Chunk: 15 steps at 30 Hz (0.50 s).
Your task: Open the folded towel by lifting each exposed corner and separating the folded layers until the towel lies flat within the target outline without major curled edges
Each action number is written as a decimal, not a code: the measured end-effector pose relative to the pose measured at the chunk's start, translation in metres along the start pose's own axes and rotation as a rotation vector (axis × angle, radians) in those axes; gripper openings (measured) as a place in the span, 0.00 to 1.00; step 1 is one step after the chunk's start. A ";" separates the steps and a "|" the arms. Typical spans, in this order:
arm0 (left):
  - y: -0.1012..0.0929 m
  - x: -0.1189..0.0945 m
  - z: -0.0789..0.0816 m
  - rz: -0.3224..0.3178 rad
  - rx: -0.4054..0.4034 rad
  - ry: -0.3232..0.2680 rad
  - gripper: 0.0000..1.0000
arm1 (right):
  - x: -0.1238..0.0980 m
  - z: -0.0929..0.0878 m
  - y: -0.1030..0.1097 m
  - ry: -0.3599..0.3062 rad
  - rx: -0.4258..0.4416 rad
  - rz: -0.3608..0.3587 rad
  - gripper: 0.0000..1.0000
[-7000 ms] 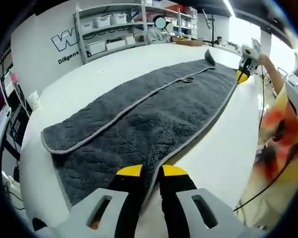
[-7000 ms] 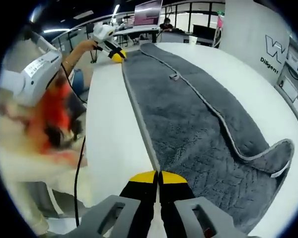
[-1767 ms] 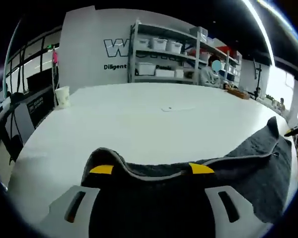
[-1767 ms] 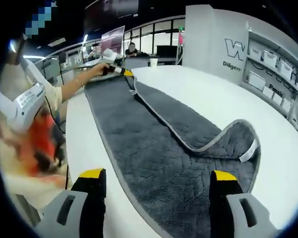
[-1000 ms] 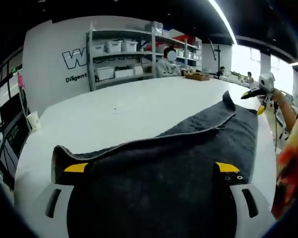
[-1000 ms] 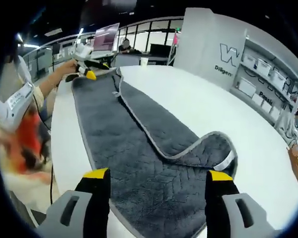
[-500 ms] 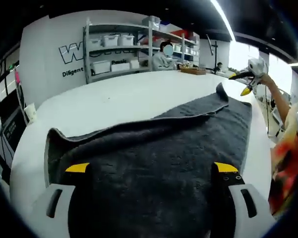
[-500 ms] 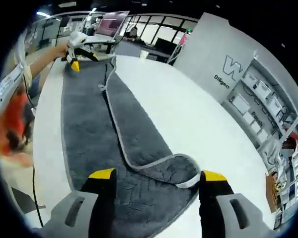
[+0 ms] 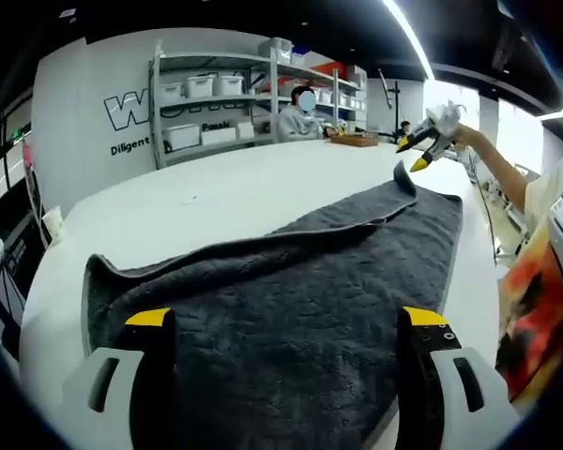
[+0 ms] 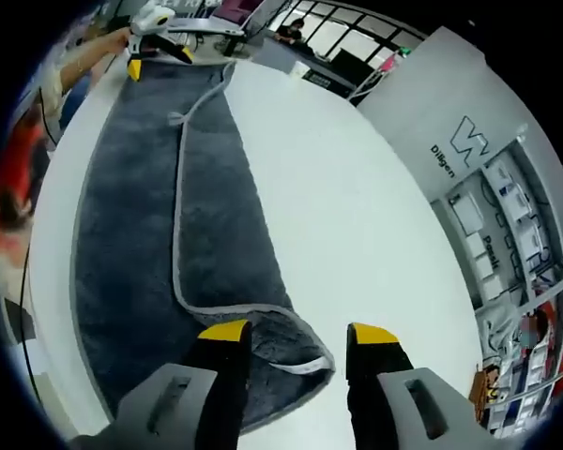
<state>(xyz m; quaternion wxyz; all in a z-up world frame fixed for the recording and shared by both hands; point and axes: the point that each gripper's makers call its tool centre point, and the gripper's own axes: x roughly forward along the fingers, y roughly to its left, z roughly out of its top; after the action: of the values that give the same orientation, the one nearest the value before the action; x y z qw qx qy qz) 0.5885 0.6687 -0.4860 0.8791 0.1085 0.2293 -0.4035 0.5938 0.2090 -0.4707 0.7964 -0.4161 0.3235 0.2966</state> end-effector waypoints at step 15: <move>0.016 -0.005 -0.006 0.037 -0.023 0.013 0.93 | 0.018 -0.009 0.006 0.018 -0.037 0.043 0.00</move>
<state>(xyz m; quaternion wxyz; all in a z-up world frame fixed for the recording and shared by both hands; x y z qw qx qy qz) 0.5960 0.6844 -0.4885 0.8862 0.1051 0.2375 -0.3838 0.5987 0.2081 -0.4911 0.7792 -0.4263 0.3339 0.3158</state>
